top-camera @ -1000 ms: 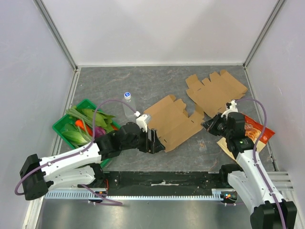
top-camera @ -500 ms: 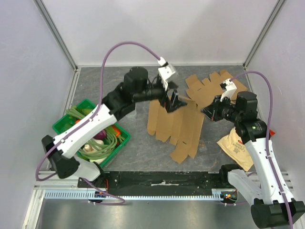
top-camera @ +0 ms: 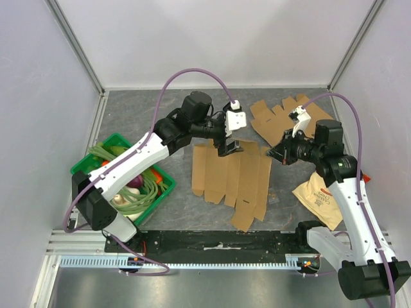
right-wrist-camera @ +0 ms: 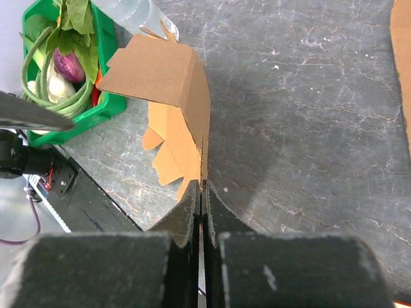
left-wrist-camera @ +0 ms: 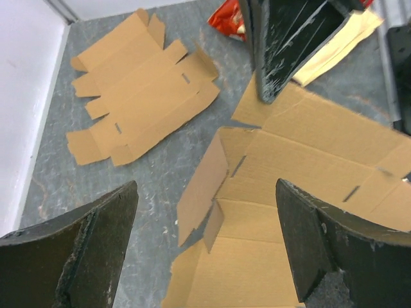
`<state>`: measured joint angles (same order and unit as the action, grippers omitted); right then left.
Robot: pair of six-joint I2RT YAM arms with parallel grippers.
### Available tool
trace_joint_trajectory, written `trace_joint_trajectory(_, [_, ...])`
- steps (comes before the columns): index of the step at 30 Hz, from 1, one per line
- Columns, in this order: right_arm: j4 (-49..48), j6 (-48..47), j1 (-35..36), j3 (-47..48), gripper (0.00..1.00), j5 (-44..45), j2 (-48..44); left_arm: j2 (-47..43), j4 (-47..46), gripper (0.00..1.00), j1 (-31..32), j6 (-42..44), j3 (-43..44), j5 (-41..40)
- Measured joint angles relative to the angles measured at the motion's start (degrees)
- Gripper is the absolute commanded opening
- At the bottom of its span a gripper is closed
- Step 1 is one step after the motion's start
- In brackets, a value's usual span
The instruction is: Fold the paper box
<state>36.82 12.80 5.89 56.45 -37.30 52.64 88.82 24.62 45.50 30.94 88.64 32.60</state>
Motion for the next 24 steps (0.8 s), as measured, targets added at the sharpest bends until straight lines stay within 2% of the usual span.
trace_joint_trajectory(2, [0.1,0.0,0.0,0.0,0.00,-0.8,0.7,0.5,-1.4,0.92,0.0,1.7,-1.7,-0.9])
trace_joint_trajectory(5, [0.1,0.0,0.0,0.0,0.00,-1.9,1.1,2.4,-2.8,0.82,0.0,3.3,-3.0,-2.1])
trace_joint_trajectory(6, [0.1,0.0,0.0,0.0,0.00,-2.1,1.1,3.3,-3.3,0.63,0.0,3.6,-3.0,-2.2])
trace_joint_trajectory(8, [0.0,0.0,0.0,0.0,0.02,-2.4,1.1,5.5,-4.2,0.40,0.0,4.8,-3.0,-2.5])
trace_joint_trajectory(9, [0.0,0.0,0.0,0.0,0.14,-2.6,1.2,6.5,-4.3,0.24,0.0,5.2,-3.0,-2.7])
trace_joint_trajectory(10, [0.0,0.0,0.1,0.0,0.32,-2.7,1.4,7.3,-4.4,0.16,0.0,5.1,-2.9,-2.9])
trace_joint_trajectory(11, [0.0,0.0,0.2,0.0,0.55,-2.5,1.8,8.2,-4.6,0.10,0.0,5.2,-2.9,-3.5])
trace_joint_trajectory(12, [0.1,0.3,0.3,0.0,0.61,-2.3,2.1,9.0,-4.4,0.04,0.0,5.4,-2.6,-4.2])
trace_joint_trajectory(14, [0.0,-0.5,0.4,0.1,0.68,-0.5,2.9,10.2,-3.1,0.02,0.0,4.5,-1.0,-5.8])
trace_joint_trajectory(18, [-2.1,-0.7,0.5,-0.7,0.70,2.9,3.2,10.5,-1.5,0.02,-0.4,-1.0,2.0,-8.4])
trace_joint_trajectory(21, [-6.1,0.2,0.7,-2.9,0.68,3.4,3.3,8.9,-0.4,0.02,-1.3,-5.4,1.5,-8.5])
trace_joint_trajectory(24, [-9.2,0.9,0.8,-3.7,0.60,3.8,5.3,3.9,0.1,0.02,-2.6,-9.6,-3.1,-8.3])
